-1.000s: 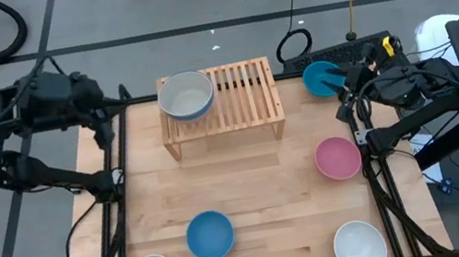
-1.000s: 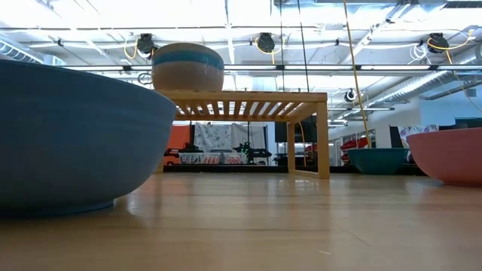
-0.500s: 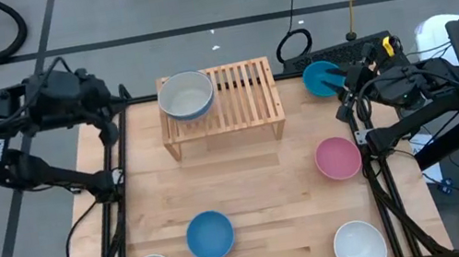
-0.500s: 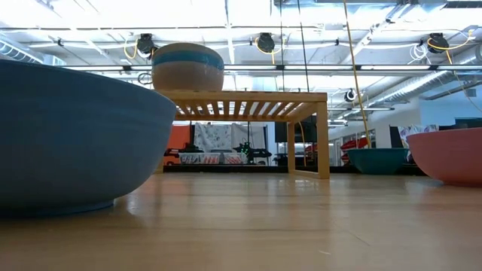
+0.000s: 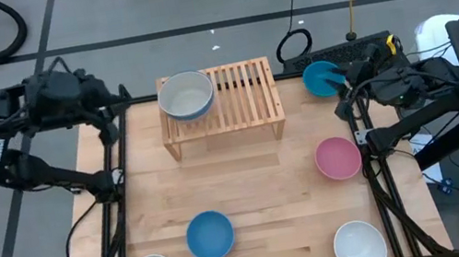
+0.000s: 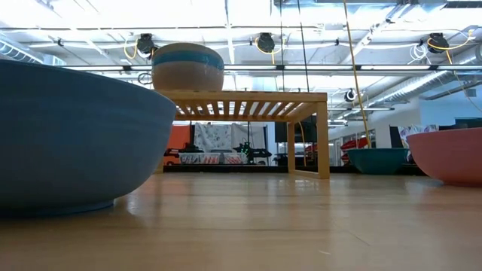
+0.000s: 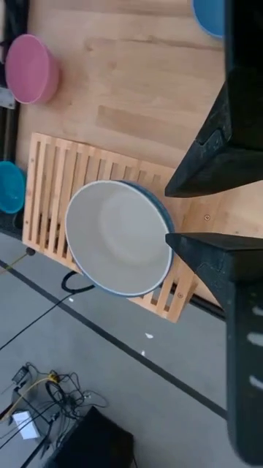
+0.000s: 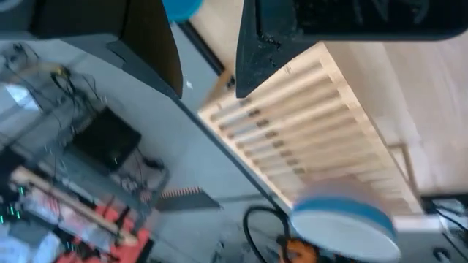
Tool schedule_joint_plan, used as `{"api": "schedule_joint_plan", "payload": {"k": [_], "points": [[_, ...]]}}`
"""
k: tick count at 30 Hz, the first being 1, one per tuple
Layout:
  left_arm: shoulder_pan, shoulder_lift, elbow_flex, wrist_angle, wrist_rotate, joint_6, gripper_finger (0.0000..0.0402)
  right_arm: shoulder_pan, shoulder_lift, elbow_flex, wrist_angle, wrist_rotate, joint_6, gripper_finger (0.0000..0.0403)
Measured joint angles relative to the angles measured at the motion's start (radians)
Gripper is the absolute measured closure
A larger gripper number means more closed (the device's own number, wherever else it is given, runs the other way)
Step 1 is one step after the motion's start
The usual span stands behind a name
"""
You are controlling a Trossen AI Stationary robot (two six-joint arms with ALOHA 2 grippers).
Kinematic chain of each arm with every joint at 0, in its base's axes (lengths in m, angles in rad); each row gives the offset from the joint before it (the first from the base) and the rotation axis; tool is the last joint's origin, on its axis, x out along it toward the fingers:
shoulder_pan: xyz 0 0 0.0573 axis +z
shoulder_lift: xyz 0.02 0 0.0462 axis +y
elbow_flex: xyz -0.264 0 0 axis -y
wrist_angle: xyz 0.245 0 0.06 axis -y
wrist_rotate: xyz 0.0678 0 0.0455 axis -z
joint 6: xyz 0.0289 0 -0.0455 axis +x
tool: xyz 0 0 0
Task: Place and stack bowls onto a shelf
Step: Stack the top blue bowl on top of the gray bowl on the shelf
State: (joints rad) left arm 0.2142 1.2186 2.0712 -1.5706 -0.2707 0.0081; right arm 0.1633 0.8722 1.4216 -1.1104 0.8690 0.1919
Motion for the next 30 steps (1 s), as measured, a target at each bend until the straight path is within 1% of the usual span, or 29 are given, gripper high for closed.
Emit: {"api": "schedule_joint_plan", "payload": {"k": [5, 11, 16, 19, 21, 27, 30], "points": [[0.000, -0.059, 0.000, 0.000, 0.000, -0.076, 0.0307, -0.034, 0.000, 0.000, -0.149, -0.001, 0.108, 0.0282], [0.000, -0.120, 0.000, 0.000, 0.000, -0.167, 0.0307, -0.084, 0.003, 0.000, -0.264, -0.004, 0.225, 0.0282], [0.000, -0.161, 0.000, 0.000, 0.000, -0.197, 0.0307, -0.140, 0.003, 0.000, -0.345, -0.005, 0.362, 0.0282], [0.000, -0.188, 0.000, 0.000, 0.000, -0.197, 0.0307, -0.170, 0.006, 0.000, -0.373, -0.007, 0.396, 0.0282], [0.000, -0.205, 0.000, 0.000, 0.000, -0.198, 0.0307, -0.193, 0.010, 0.000, -0.393, -0.034, 0.411, 0.0282], [0.000, -0.240, 0.000, 0.000, 0.000, -0.200, 0.0307, -0.265, 0.025, 0.000, -0.409, -0.165, 0.479, 0.0282], [0.000, -0.246, 0.000, 0.000, 0.000, -0.183, 0.0307, -0.300, 0.034, 0.000, -0.410, -0.196, 0.524, 0.0282]]}}
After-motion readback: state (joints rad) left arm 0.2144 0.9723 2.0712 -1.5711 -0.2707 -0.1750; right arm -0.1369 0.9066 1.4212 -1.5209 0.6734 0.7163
